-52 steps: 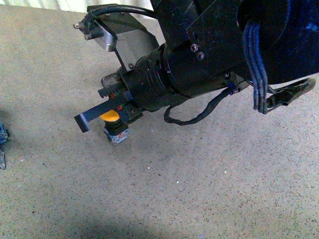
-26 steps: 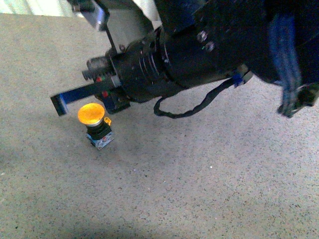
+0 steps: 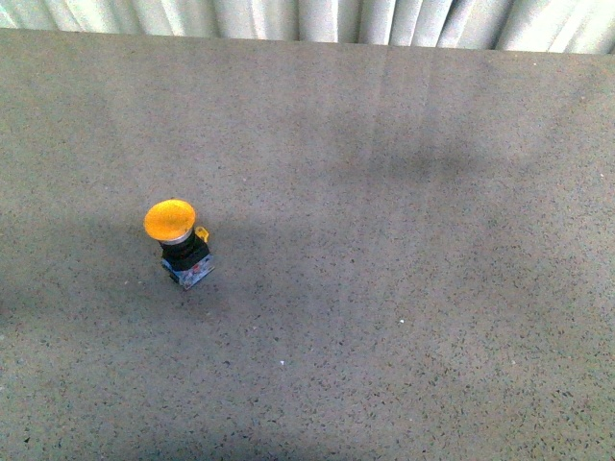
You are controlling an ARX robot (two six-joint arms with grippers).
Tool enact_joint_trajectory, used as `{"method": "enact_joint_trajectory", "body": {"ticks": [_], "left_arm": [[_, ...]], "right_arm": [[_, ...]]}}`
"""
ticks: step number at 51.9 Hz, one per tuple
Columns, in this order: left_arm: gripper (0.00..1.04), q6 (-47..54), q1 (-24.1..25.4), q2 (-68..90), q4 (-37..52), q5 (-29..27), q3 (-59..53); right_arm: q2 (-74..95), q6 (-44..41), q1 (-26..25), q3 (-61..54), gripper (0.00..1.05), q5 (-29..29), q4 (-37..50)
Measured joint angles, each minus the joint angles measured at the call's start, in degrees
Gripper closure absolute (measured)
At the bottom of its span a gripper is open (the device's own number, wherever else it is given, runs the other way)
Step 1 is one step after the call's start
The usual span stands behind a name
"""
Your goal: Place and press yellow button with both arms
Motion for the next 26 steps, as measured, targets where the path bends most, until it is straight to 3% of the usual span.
{"method": "enact_joint_trajectory", "body": {"ticks": [3,23,26], "left_arm": [[1.03,0.0,0.0,0.0,0.0,0.0,0.0],[1.03,0.0,0.0,0.0,0.0,0.0,0.0],[1.03,0.0,0.0,0.0,0.0,0.0,0.0]], "right_arm": [[-3.0,-0.6,-1.1,-3.8,1.03,0.4,4.1],[-16.7,-1.3,-5.4,-16.7,1.03,-4.0,1.8],[-19.6,-1.3,-7.8,-18.2,1.03,-7.7,0.1]]}}
